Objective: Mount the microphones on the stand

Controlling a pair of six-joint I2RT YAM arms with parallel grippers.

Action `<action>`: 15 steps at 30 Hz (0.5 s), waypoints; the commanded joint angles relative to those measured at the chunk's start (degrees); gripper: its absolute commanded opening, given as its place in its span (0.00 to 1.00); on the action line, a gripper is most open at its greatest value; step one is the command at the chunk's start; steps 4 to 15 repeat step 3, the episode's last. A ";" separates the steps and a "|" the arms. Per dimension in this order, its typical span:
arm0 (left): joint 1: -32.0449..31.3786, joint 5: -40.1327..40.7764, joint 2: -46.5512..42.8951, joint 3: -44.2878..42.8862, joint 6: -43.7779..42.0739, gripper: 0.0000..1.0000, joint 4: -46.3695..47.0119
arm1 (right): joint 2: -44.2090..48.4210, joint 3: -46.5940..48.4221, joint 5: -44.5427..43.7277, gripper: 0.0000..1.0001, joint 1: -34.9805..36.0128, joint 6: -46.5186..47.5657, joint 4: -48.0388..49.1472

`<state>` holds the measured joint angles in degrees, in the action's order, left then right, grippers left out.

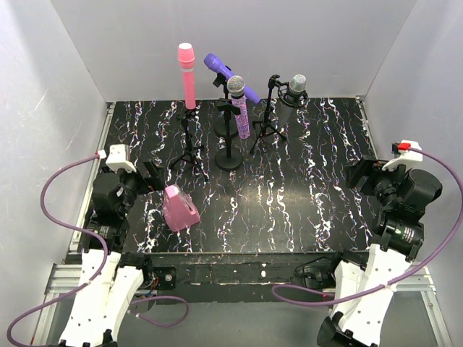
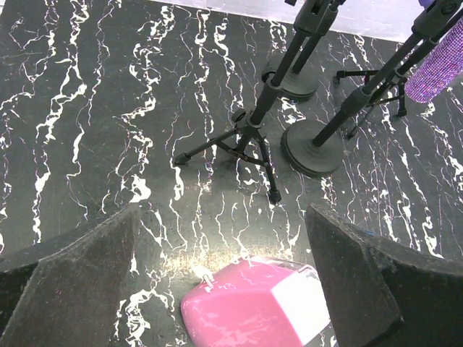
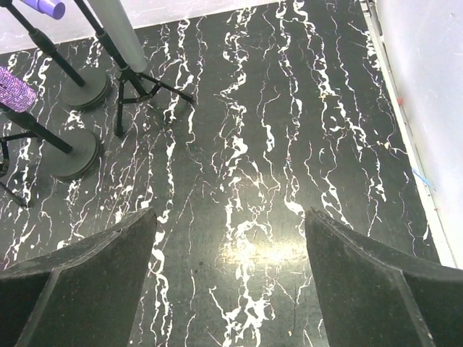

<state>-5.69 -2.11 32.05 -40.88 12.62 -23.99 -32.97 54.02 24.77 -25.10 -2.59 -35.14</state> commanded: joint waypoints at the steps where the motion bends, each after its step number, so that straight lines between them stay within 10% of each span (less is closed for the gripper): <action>1: 0.24 0.26 0.03 0.02 -0.67 0.98 0.26 | 0.45 2.58 0.36 0.90 -0.21 -1.19 0.42; 15: 0.24 0.35 0.03 0.02 -0.67 0.98 0.17 | 0.45 2.49 1.15 0.91 -0.12 -1.45 0.59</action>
